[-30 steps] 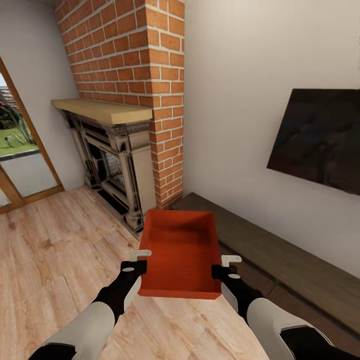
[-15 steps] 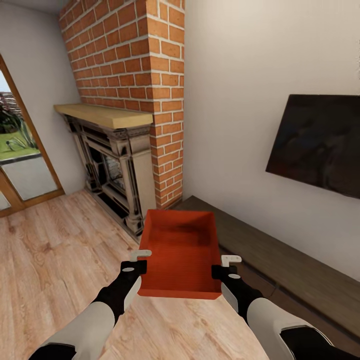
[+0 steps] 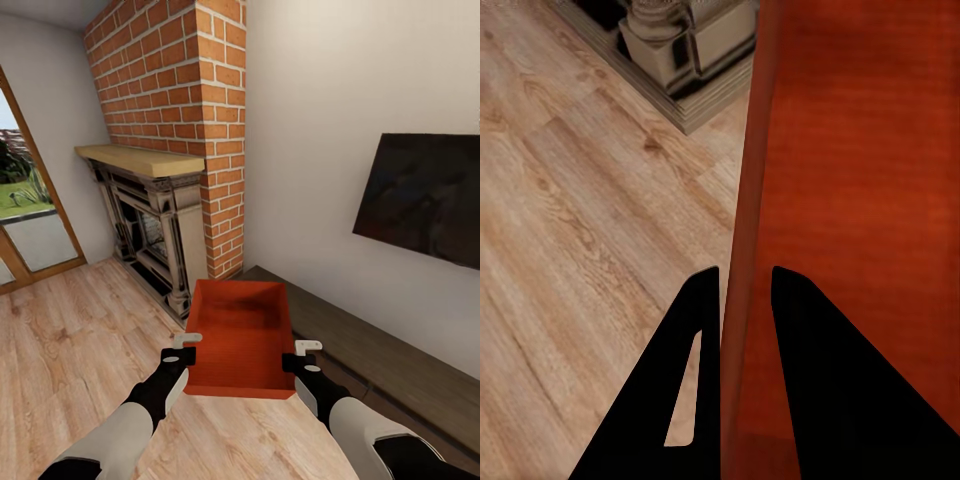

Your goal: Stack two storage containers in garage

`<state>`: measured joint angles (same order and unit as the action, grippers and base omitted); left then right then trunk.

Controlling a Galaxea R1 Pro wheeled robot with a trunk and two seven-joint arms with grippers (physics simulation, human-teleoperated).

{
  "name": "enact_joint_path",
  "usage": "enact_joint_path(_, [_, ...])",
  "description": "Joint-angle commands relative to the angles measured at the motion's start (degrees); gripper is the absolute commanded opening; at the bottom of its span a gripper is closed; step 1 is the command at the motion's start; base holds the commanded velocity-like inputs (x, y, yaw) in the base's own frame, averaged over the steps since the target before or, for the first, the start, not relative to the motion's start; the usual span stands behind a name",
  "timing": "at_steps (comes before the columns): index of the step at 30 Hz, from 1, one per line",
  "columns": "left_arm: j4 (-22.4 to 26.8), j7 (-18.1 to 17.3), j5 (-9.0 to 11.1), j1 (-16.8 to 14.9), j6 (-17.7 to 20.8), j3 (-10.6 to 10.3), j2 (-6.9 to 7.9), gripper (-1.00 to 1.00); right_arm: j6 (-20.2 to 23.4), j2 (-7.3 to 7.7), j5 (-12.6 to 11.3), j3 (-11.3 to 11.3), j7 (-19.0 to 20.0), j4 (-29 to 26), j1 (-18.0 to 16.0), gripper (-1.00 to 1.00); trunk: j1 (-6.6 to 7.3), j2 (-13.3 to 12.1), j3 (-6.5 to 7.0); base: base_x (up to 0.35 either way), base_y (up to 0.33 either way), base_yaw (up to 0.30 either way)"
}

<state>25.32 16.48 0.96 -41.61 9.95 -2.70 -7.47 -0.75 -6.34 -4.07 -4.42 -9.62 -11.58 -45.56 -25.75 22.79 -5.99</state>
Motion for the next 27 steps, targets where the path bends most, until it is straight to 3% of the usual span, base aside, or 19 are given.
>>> enact_joint_path(1, [0.2, 1.0, -1.0, 0.0, 0.6, 0.1, 0.08, -1.00, -0.1, 1.00, -0.1, -0.1, -0.5, 0.0, -0.1, -1.00, -0.04, 0.1, -0.03, 0.000, 0.000, 0.000])
enact_joint_path(27, [0.2, 1.0, -1.0, 0.0, 0.6, 0.1, 0.08, -1.00, -0.1, 1.00, -0.1, -0.1, -0.5, 0.0, -0.1, -1.00, -0.04, 0.1, 2.37, 0.000, 0.000, 0.000])
